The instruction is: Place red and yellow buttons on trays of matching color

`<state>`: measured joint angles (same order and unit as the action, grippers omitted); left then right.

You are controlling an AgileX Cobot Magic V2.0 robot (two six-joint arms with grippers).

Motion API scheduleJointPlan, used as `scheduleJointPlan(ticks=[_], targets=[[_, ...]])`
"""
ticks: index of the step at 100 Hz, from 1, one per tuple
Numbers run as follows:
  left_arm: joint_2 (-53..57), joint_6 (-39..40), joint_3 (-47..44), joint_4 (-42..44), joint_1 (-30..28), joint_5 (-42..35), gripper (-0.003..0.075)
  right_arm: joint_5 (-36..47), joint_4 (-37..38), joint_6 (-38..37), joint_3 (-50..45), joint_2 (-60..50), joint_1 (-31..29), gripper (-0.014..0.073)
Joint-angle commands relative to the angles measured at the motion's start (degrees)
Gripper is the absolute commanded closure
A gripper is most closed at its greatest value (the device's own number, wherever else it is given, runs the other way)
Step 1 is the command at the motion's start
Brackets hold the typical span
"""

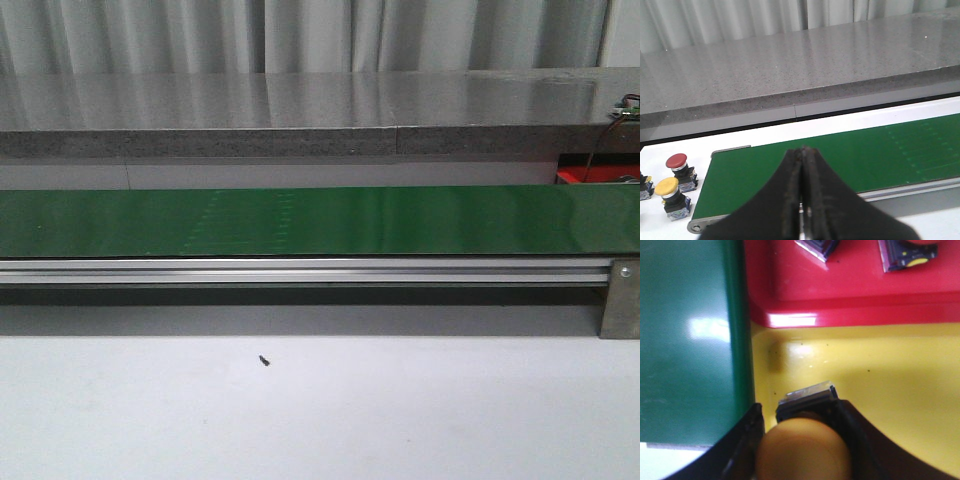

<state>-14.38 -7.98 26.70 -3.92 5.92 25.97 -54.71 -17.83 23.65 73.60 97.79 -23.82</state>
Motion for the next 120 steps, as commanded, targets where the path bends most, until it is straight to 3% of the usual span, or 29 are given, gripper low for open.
scheduleJointPlan(ticks=[1,37,47,59,66,100,120], targets=[[-0.49,-0.10,1.45,-0.12,0.40,-4.49,0.0740,1.74,-1.50,0.97,1.19,-1.65,0.53,0.0524],[-0.49,-0.10,1.45,-0.12,0.40,-4.49,0.0740,1.75,-1.82,1.21,1.19,4.89,0.67,0.0501],[-0.49,-0.10,1.45,-0.12,0.40,-4.49,0.0740,1.69,-1.50,1.21,1.19,4.89,0.67,0.0396],[-0.49,-0.10,1.45,-0.12,0.40,-4.49,0.0740,1.46,-1.50,1.21,1.36,4.68,0.67,0.0176],[-0.49,-0.10,1.45,-0.34,0.40,-4.49,0.0740,1.53,-1.45,1.21,1.36,4.08,0.67,0.0104],[-0.49,-0.10,1.45,-0.45,0.40,-4.49,0.0740,2.49,-4.18,1.44,3.63,-5.53,0.93,0.0101],[-0.49,-0.10,1.45,-0.45,0.40,-4.49,0.0740,5.87,-4.26,3.43,3.36,-14.97,6.47,0.0102]])
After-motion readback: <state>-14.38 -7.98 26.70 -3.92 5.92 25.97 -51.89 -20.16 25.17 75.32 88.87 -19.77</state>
